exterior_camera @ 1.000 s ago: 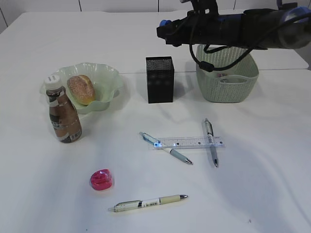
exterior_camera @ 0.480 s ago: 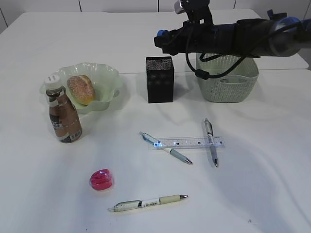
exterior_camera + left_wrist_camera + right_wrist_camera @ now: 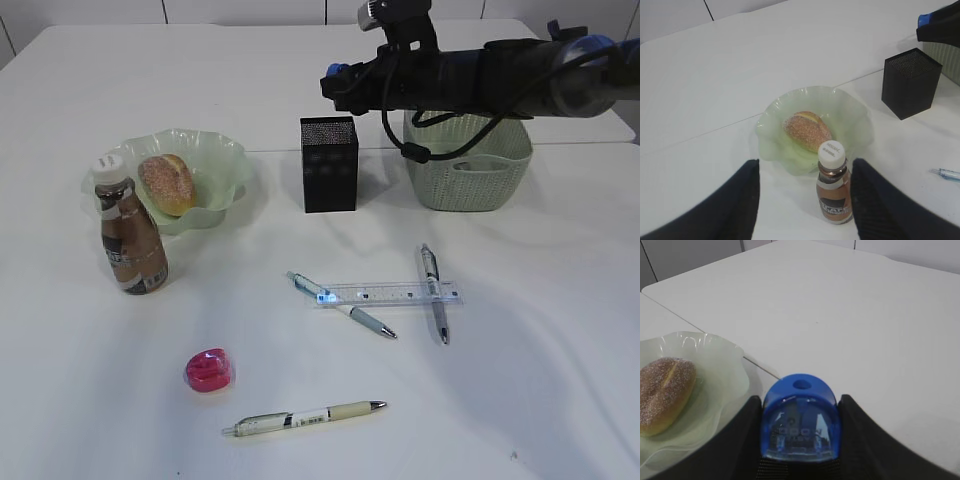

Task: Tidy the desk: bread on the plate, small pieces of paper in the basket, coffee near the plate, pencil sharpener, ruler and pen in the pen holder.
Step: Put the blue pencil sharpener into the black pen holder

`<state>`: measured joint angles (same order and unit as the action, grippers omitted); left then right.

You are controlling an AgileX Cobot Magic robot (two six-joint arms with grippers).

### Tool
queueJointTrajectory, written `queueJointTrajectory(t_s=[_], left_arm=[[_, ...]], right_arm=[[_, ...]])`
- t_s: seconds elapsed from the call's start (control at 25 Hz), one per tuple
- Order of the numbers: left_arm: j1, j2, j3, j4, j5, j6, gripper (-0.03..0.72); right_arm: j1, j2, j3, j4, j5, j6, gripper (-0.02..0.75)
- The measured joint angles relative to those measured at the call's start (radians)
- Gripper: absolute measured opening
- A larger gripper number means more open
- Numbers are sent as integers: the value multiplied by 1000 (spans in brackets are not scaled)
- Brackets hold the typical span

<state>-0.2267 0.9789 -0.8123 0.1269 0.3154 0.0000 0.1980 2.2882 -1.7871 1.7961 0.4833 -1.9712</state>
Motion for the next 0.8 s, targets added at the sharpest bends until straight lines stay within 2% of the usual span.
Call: queueJointTrajectory(t_s=[0.8], left_arm=[[0,0,0,0,0,0,399]], right_arm=[[2,19,0,1,-8,8,345]])
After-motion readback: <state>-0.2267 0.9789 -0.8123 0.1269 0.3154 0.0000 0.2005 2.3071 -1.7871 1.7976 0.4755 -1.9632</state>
